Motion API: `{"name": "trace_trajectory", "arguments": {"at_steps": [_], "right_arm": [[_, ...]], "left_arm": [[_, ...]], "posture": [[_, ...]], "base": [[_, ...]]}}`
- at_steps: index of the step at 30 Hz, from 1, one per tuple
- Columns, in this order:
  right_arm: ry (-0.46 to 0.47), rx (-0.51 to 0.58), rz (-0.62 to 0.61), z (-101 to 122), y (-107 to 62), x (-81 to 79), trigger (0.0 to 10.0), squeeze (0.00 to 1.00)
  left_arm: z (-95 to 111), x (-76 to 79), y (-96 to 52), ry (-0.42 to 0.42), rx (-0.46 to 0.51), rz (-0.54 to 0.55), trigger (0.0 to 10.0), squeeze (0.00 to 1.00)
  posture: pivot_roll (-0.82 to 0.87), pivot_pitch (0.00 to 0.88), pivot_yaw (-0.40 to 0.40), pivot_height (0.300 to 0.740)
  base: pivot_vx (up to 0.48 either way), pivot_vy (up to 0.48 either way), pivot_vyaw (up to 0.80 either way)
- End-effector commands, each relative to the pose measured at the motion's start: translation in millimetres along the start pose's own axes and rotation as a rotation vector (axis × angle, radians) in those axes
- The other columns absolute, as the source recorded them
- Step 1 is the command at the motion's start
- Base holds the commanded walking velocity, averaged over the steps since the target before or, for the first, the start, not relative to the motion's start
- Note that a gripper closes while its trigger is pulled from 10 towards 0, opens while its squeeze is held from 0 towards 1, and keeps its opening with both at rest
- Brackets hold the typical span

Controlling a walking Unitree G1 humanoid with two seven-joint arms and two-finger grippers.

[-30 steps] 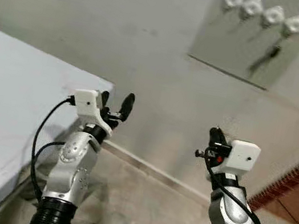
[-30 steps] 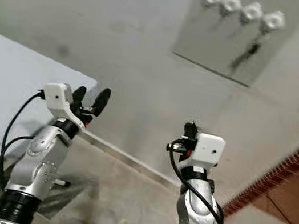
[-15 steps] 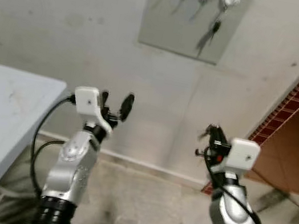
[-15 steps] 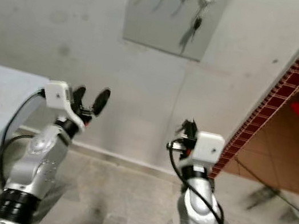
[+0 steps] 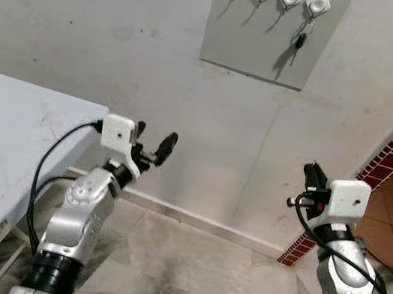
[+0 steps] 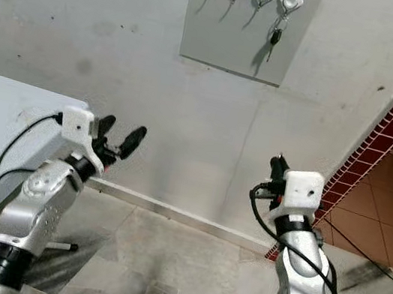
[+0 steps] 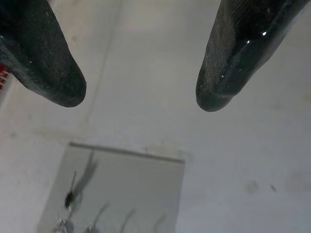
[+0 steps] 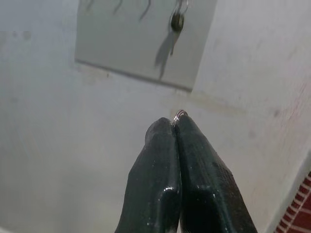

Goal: Hang keys on a hook

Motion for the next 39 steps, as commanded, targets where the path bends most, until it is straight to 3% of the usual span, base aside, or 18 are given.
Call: {"name": "trace_trajectory", "arguments": {"at_steps": [1, 11, 39], "right_arm": [[0.014, 0.036, -0.028, 9.2, 4.2, 3.8, 10.0, 0.00], [0.061, 0.054, -0.013, 12.7, 3.9, -10.1, 10.0, 0.00], [0.090, 0.036, -0.034, 10.4, -3.3, -8.8, 10.0, 0.00]], "left_arm": [[2.9, -0.8, -0.3, 0.007, 0.007, 0.003, 10.0, 0.00], [4.6, 4.3, -0.7, 0.000, 0.018, -0.020, 10.0, 0.00], [4.8, 5.2, -0.3, 0.000, 0.017, -0.021, 10.0, 0.00]], "posture": [[-0.02, 0.000, -0.025, 0.740], [-0.01, 0.000, -0.023, 0.740], [-0.02, 0.000, -0.022, 0.740]], "base": [[0.000, 0.000, 0.00], [0.099, 0.000, 0.00], [0.356, 0.000, 0.00]]}}
Point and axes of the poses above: a point about 5 cm out from each wrist's last joint towards the gripper, its own y axis pointing out of the wrist towards the gripper, its own z axis along the axis of the wrist's last joint, x = y × z, the point moved 4 cm from there along y, pointing out of the wrist towards the gripper, and after that the axes turned 10 degrees about -y, right-handed, at the moved point
